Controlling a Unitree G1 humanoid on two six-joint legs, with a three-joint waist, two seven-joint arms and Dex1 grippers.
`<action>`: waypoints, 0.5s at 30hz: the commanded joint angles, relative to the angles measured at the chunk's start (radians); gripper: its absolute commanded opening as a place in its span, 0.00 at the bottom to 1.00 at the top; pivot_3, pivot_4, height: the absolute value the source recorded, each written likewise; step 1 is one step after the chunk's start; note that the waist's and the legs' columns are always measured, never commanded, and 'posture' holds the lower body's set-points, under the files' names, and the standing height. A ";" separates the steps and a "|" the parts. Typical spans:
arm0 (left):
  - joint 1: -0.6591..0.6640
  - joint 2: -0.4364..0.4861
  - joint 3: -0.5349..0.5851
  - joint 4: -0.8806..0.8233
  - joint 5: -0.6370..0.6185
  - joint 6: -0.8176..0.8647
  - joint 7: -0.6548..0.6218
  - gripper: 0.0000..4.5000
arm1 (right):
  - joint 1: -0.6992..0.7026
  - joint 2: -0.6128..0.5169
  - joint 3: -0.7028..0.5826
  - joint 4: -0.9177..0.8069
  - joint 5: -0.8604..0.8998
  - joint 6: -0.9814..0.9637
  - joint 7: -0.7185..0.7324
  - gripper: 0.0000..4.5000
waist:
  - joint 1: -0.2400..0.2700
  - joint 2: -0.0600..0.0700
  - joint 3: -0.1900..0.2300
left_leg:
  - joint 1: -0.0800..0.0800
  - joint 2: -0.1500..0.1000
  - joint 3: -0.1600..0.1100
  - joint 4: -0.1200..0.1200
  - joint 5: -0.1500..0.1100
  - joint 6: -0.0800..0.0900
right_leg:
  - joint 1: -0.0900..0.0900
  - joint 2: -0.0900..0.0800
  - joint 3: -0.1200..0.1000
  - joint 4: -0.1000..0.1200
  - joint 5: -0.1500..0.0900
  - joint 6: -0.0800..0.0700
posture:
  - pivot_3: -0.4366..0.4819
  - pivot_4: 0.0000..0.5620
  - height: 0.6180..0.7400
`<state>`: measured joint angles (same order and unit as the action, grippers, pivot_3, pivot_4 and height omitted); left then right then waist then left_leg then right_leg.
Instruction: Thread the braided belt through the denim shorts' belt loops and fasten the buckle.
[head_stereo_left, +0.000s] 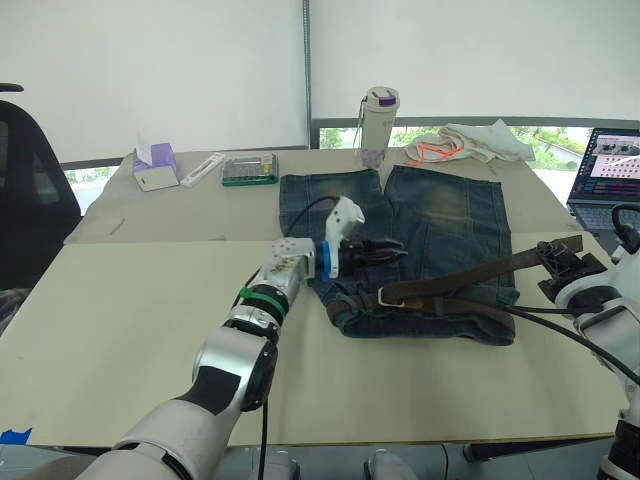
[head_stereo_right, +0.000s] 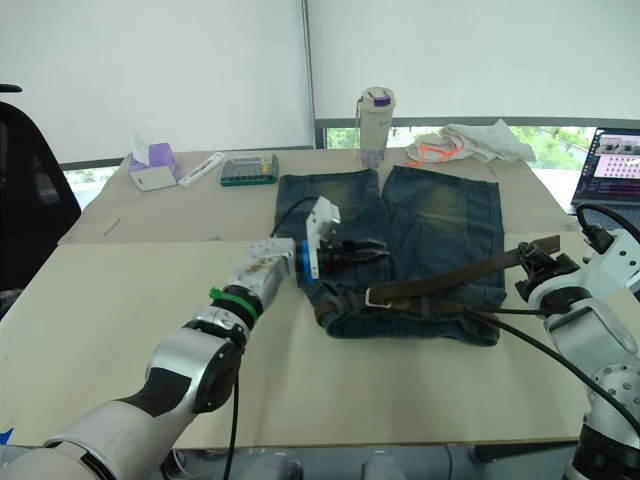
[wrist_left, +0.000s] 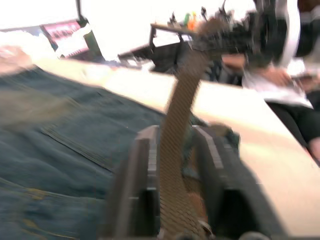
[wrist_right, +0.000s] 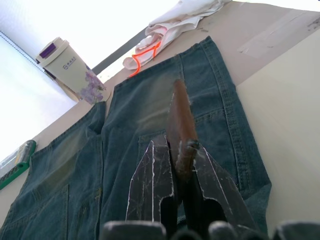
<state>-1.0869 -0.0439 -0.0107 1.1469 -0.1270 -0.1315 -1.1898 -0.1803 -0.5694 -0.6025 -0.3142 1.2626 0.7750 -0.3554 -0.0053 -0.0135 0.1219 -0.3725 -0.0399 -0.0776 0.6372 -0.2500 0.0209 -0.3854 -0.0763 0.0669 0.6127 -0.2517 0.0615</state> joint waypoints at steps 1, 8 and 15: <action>0.005 -0.015 -0.019 0.027 0.037 -0.057 0.047 0.01 | -0.008 -0.005 -0.018 -0.046 0.020 -0.008 -0.010 0.00 | 0.000 0.000 0.000 | 0.000 0.000 0.000 0.000 0.000 0.000 | 0.000 0.000 0.000 0.000 0.000 0.000 | 0.48 0.27 1.00; 0.050 -0.013 -0.055 0.073 0.097 -0.090 0.049 0.01 | 0.006 -0.008 -0.028 -0.062 0.034 -0.012 -0.027 0.00 | -0.007 0.001 0.001 | 0.000 0.000 0.000 0.000 0.000 0.000 | 0.000 0.001 0.000 0.001 0.000 0.000 | 0.48 0.27 1.00; 0.061 0.001 -0.051 0.090 0.120 -0.096 0.085 0.01 | 0.013 -0.008 -0.029 -0.067 0.038 -0.015 -0.034 0.00 | -0.006 0.001 0.001 | 0.000 0.000 0.000 0.000 0.000 0.000 | 0.000 0.000 0.000 0.001 0.000 0.000 | 0.48 0.27 1.00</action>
<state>-1.0206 -0.0449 -0.0644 1.2351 -0.0117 -0.2099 -1.1182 -0.1627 -0.5695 -0.6038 -0.3438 1.2802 0.7750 -0.3882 -0.0116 -0.0122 0.1231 -0.3726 -0.0396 -0.0780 0.6375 -0.2500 0.0209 -0.3858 -0.0763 0.0671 0.6137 -0.2516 0.0614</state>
